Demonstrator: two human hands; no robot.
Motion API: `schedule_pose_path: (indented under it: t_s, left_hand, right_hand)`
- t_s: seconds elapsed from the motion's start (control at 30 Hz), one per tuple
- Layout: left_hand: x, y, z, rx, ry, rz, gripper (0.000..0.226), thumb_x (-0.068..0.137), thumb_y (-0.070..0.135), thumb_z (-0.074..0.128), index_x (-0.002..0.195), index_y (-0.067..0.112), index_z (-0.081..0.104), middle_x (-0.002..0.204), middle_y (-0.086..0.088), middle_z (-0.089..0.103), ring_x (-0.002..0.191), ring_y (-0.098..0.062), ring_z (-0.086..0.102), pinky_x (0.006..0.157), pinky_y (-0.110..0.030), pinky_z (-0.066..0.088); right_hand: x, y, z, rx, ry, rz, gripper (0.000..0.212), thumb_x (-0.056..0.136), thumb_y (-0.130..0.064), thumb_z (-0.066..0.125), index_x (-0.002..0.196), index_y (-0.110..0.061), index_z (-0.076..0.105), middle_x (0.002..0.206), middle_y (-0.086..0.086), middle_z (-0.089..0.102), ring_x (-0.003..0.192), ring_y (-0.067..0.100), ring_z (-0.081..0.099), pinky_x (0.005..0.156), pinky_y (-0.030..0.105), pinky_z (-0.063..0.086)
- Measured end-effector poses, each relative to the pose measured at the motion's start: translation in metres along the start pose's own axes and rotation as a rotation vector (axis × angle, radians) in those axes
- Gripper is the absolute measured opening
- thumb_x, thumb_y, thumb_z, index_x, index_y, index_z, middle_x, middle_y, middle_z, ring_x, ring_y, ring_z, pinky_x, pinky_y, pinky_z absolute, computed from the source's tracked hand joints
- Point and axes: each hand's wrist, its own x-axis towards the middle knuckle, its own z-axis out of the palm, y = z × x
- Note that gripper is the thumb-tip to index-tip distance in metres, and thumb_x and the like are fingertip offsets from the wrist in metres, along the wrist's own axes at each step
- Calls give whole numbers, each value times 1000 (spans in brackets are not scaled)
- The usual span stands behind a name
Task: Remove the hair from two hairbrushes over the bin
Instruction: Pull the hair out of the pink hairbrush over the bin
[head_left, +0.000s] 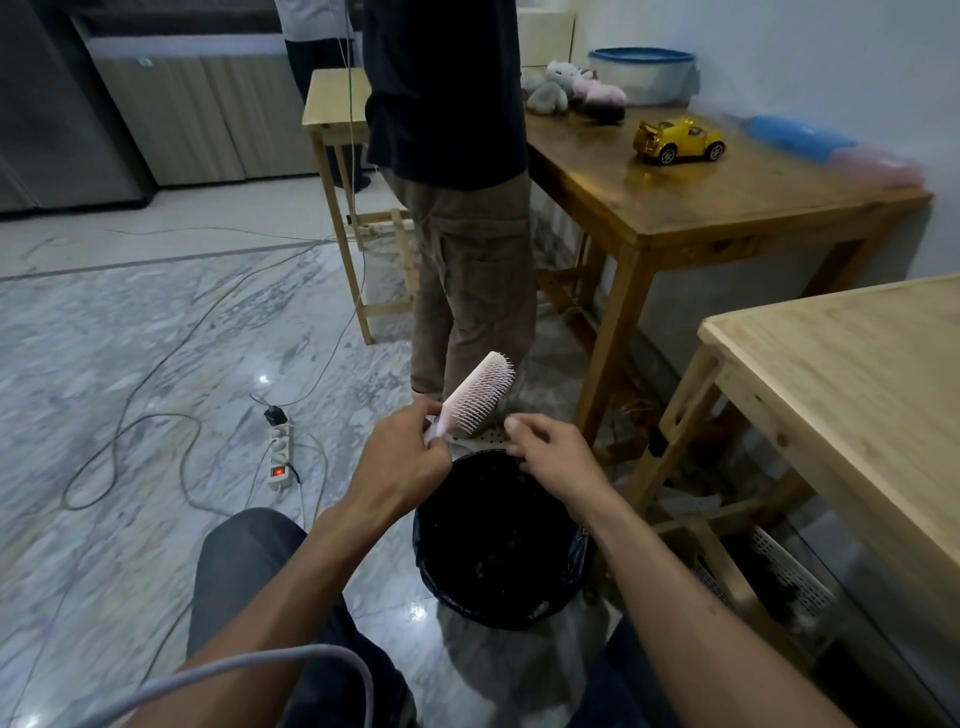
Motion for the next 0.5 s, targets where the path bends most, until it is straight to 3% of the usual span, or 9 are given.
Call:
schedule_pose_path:
  t_s: [0.1,0.23,0.4,0.5]
  left_hand:
    - [-2,0,0,49,13,77,34,82,22,56,112,16,72,91,-7,73,65,-21,56,54,-28,39]
    - [-3,-4,4,66,-30,91,25,90,32,65,102,13,75,73,-2,68,58,-14,57,51,-24,38]
    - [3,-9,4,81,-65,-28,25,95,29,63,87,7,72,62,-4,59,52,-15,50,48,-30,30]
    - [4,-7,2,50,-91,-55,30,97,28,60,75,9,67,58,-3,57,53,-23,54,52,-36,39]
  right_hand:
    - [2,-9,2,434,-9,89,25,98,-30,68,116,-13,69,102,5,77,82,17,78,73,29,65]
    - [5,-12,-1,431,160,85,12,89,-19,80,85,-8,76,69,2,75,58,9,68,55,18,56]
    - [5,-11,-6,326,212,114,18,92,-15,75,74,-10,75,61,-1,72,60,13,64,60,24,54]
    - [5,-10,-4,252,209,143,26,97,-29,67,79,-13,78,70,-2,79,74,15,74,80,33,58]
